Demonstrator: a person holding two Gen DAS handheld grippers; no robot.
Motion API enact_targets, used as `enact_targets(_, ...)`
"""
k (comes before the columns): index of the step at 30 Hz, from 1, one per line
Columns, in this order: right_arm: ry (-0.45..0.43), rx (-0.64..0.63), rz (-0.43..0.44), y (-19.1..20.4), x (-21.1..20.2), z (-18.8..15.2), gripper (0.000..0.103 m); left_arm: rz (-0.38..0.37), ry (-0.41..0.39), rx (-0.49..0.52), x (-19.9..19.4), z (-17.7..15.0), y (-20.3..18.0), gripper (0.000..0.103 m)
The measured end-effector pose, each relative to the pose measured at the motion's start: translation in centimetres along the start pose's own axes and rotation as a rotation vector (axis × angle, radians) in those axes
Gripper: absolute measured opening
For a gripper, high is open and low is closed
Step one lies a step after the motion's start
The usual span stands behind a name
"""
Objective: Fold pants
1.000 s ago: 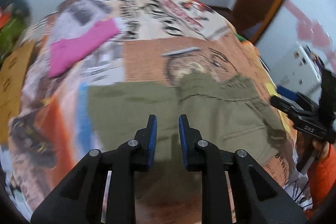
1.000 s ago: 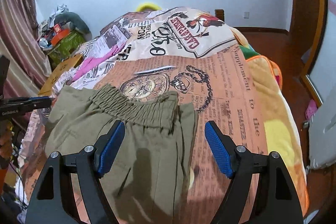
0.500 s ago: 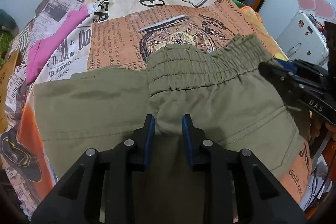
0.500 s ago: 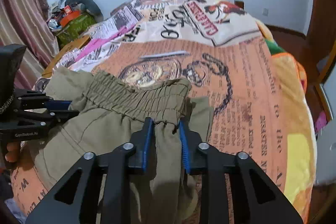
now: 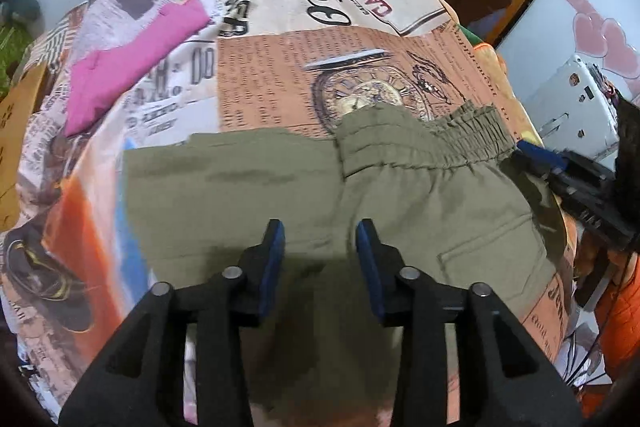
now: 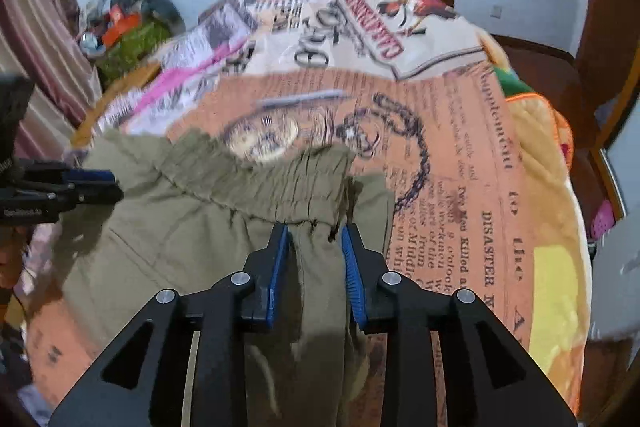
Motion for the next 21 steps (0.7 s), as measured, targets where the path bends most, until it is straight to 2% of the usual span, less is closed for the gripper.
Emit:
enact_targets(2,-0.037,-0.007,0.005,0.5,-0.9,0.4,0.041,0.019,0.007,0.026,0.1,-0.9,0.2,0.041)
enact_targets(4,-0.062,-0.018,-0.004,1.1,-1.5,0.4,0.048,0.029,0.023,0.048,0.7,-2.4,0.0,0.043)
enact_targets(10,0.068,-0.031,-0.035,0.9,1.1,-2.6,0.048,0.046,-0.017,0.002,0.4,-3.5,1.2,0.047)
enact_targets(14,0.058,-0.008,-0.038,0.2,0.2,-3.8,0.048,0.12,-0.044,0.049,-0.2,-5.0,2.5,0.049)
enact_targets(15,0.052,0.006,-0.047,-0.3,-0.4,-4.1,0.048,0.167,-0.041,0.062,-0.1,-5.6,3.0,0.05)
enact_targets(16,0.049,0.019,-0.048,-0.7,-0.7,-4.4,0.048,0.182,-0.043,0.056,-0.3,-6.1,3.6,0.054)
enact_targets(19,0.036,0.075,-0.04,-1.5,-2.1,-5.2,0.049,0.154,-0.015,-0.02,-0.8,-6.7,5.3,0.055)
enact_targets(21,0.027,0.091,-0.037,-1.5,-3.0,-5.2,0.049,0.165,-0.018,-0.048,-1.2,-6.3,6.2,0.055)
Point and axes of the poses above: each gripper's, at about its wrist camera, not at the fingertips, and x roughly the way its jaws point, y to its left, z to its top, the point moved 8 cm from there along x, roughly the way its jaws point, and after that the axes turned 14 degrees about z, right-handed, at the moved point
